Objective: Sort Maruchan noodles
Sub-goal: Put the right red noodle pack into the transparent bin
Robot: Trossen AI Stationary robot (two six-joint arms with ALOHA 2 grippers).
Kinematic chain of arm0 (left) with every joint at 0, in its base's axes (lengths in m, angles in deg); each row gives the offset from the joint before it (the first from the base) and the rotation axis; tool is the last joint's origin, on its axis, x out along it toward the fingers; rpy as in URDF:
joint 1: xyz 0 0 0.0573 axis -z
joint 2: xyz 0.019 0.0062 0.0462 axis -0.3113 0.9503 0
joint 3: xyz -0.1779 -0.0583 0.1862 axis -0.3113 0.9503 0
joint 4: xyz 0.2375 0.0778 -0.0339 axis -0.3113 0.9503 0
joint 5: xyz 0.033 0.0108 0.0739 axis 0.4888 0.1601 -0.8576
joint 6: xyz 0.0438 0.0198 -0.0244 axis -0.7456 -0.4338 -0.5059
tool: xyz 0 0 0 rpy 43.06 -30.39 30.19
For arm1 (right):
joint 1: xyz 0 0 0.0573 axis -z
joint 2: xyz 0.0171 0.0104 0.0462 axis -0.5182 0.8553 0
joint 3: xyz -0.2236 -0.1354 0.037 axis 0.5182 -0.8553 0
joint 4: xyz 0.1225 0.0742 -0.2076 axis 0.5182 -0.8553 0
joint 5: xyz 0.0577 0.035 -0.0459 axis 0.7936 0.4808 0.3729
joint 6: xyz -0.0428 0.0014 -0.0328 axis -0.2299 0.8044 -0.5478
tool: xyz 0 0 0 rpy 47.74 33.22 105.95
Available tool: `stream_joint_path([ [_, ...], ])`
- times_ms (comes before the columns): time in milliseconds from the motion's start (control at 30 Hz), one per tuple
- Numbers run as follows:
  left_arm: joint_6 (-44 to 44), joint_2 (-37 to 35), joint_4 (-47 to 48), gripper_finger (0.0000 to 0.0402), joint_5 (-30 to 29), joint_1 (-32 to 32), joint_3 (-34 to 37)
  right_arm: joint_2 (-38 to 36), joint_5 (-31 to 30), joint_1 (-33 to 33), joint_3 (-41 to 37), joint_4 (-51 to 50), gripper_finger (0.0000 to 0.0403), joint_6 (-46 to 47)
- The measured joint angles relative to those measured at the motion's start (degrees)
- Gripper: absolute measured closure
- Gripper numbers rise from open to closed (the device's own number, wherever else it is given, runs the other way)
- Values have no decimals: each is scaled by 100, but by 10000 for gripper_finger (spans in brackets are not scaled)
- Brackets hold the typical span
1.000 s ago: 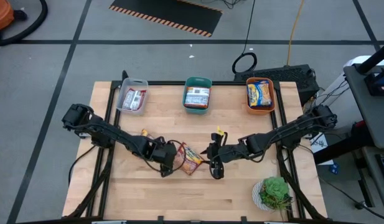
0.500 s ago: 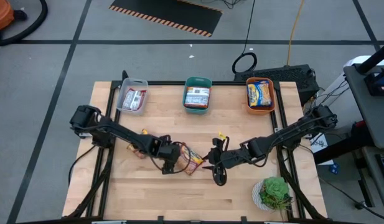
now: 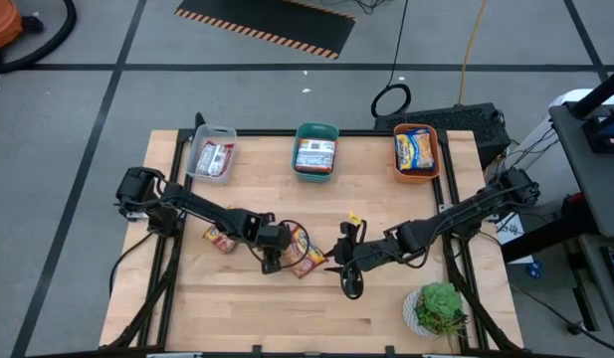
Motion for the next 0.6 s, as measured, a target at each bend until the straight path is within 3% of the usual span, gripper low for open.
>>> stream_joint_path([
  [300,-288,-24,-46,388,35,4,-7,0,209,1,0,-6,245,-41],
  [600,-867,-327,35,395,-427,-56,-10,-108,501,3,0,-34,245,-174],
])
